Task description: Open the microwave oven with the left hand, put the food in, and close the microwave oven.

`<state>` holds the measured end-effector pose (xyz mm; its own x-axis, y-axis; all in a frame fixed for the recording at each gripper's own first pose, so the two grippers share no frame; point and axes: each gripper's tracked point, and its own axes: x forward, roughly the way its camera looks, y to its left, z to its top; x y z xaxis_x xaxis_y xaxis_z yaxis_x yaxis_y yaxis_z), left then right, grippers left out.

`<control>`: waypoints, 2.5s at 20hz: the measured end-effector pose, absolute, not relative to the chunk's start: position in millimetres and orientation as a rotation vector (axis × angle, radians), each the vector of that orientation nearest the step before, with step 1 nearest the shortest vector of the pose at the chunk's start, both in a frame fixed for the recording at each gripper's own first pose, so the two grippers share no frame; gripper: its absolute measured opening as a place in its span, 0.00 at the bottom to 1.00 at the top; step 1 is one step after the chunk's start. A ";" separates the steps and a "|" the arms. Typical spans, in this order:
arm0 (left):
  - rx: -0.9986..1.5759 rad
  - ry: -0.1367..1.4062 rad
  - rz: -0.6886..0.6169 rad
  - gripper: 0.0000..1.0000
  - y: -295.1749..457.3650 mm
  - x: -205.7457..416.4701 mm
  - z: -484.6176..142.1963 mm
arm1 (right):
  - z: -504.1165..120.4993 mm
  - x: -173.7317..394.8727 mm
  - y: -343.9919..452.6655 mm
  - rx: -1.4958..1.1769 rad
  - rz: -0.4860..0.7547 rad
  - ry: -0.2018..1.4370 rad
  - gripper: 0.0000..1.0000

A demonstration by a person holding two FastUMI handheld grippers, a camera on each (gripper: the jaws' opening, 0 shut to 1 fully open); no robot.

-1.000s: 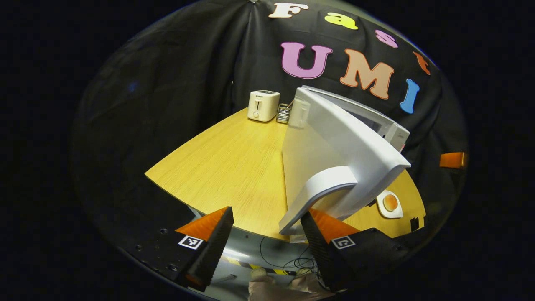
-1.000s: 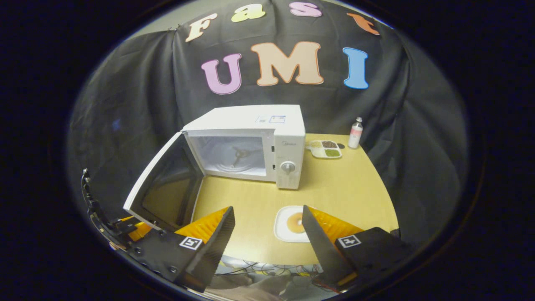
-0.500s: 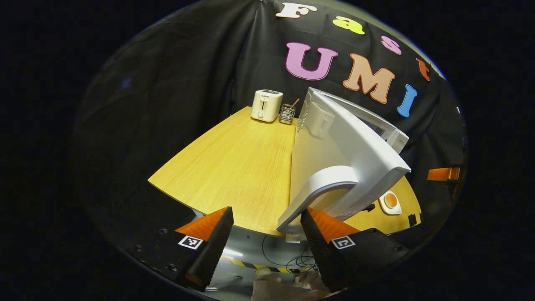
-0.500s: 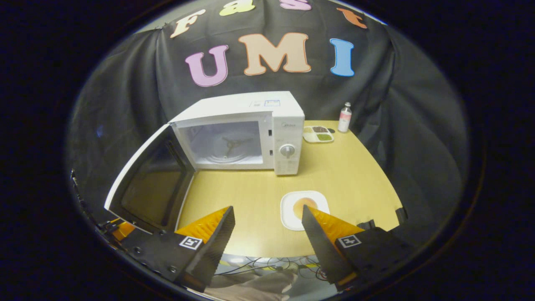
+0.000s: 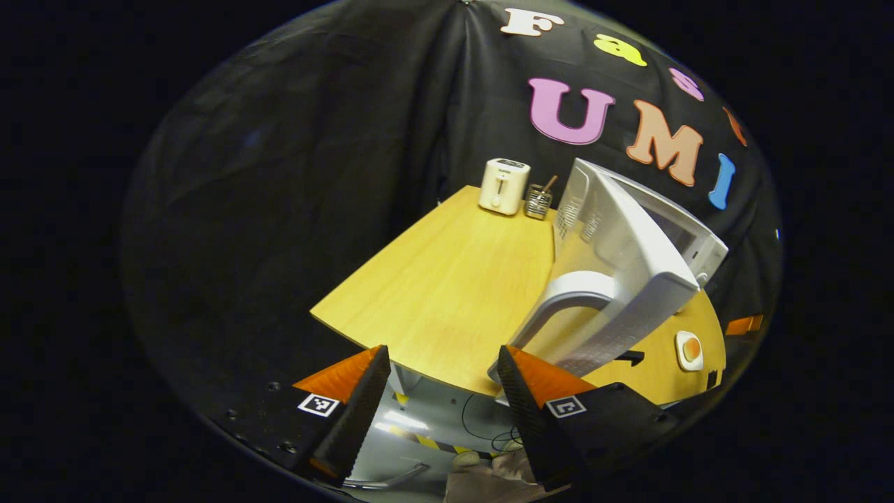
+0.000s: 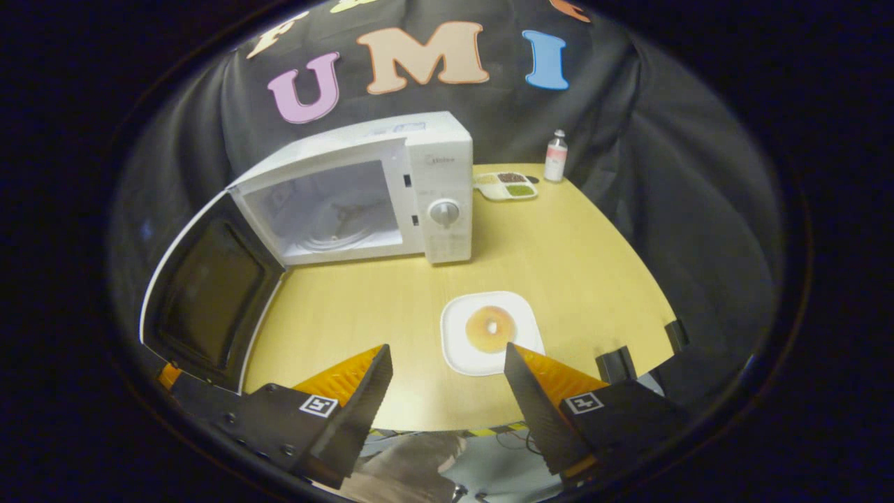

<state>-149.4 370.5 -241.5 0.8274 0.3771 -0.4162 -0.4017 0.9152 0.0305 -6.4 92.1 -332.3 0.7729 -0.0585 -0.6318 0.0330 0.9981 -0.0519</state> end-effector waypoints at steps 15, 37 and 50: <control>0.014 0.119 0.778 0.90 382.2 -139.7 -119.6 | -430.7 74.5 47.7 -0.016 -0.069 0.986 1.00; 0.000 0.107 0.768 0.91 350.7 -88.4 -118.1 | -430.2 69.1 87.3 0.100 0.095 1.043 0.75; 0.015 0.221 0.619 0.90 364.7 -63.4 -139.3 | -354.4 72.2 254.8 0.469 0.198 0.801 0.80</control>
<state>-63.4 364.7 -139.3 0.7914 0.5773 -0.2010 -0.5741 0.8149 0.0798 72.2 254.8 -354.4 0.6847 0.3435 -0.6428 0.0045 0.8800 0.4750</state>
